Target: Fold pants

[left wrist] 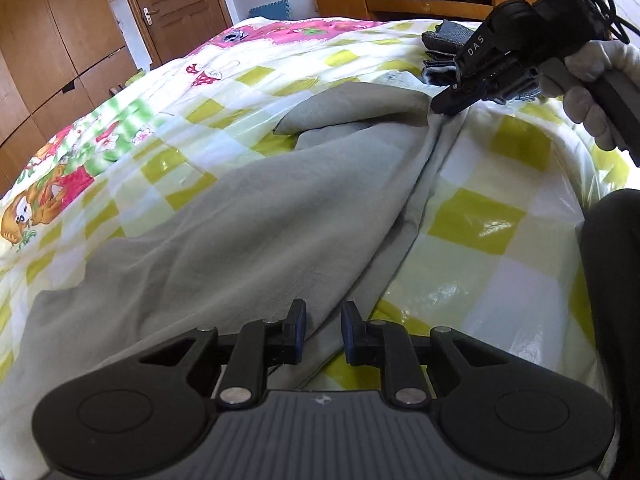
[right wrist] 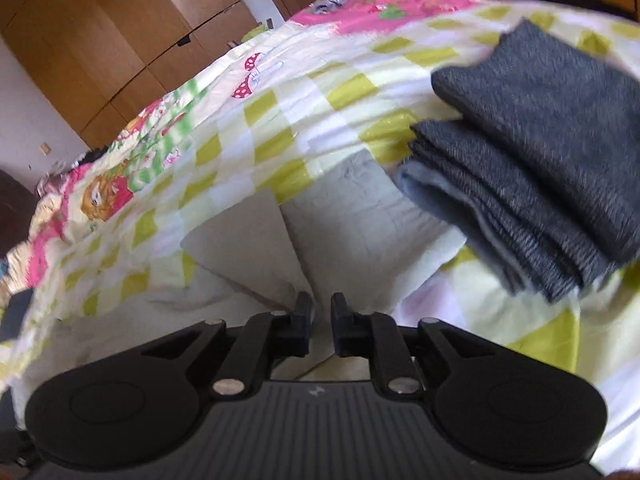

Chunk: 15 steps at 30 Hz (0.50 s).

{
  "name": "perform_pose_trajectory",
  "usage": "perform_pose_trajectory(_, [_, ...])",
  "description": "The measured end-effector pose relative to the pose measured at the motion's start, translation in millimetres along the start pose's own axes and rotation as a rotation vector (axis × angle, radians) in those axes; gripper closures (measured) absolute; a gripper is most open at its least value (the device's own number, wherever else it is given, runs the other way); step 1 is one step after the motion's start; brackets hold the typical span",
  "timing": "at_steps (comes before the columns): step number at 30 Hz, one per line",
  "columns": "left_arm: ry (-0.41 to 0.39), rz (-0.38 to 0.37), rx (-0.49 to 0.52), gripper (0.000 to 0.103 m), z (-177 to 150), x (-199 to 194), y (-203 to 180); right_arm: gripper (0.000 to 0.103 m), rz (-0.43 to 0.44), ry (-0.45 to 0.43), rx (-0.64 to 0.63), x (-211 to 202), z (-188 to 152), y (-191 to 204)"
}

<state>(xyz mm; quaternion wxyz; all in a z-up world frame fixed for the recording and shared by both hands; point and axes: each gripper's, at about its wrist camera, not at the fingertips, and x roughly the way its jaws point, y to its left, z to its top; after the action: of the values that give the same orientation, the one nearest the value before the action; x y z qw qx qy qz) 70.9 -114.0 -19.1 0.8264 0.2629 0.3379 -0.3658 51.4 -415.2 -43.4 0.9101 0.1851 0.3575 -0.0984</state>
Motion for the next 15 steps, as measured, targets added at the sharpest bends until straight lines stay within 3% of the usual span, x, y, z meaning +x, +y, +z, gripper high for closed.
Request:
perform_pose_trajectory(2, [0.005, 0.001, -0.001, 0.069, -1, -1, 1, 0.067, -0.059, -0.056, -0.172, -7, 1, 19])
perform_pose_trajectory(3, [0.005, 0.005, 0.008, 0.069, -2, 0, 1, 0.065, -0.053, -0.078, -0.235, -9, 1, 26])
perform_pose_trajectory(5, [0.001, 0.009, 0.019, 0.069, -4, 2, 0, 0.048, -0.006, -0.058, -0.266, 1, 10, 36])
perform_pose_trajectory(10, [-0.011, 0.002, -0.029, 0.069, -8, 2, 3, 0.049, 0.139, 0.079, 0.024, 50, 44, 20])
perform_pose_trajectory(12, [-0.014, -0.004, -0.038, 0.069, -8, 2, 5, 0.074, 0.187, 0.119, 0.111, 68, 51, 12])
perform_pose_trajectory(13, [-0.015, -0.007, -0.041, 0.069, -8, 2, 5, 0.099, 0.201, 0.132, 0.164, 73, 53, 7])
perform_pose_trajectory(15, [-0.015, -0.010, -0.044, 0.069, -7, 3, 6, 0.100, 0.244, 0.099, 0.218, 67, 58, 0])
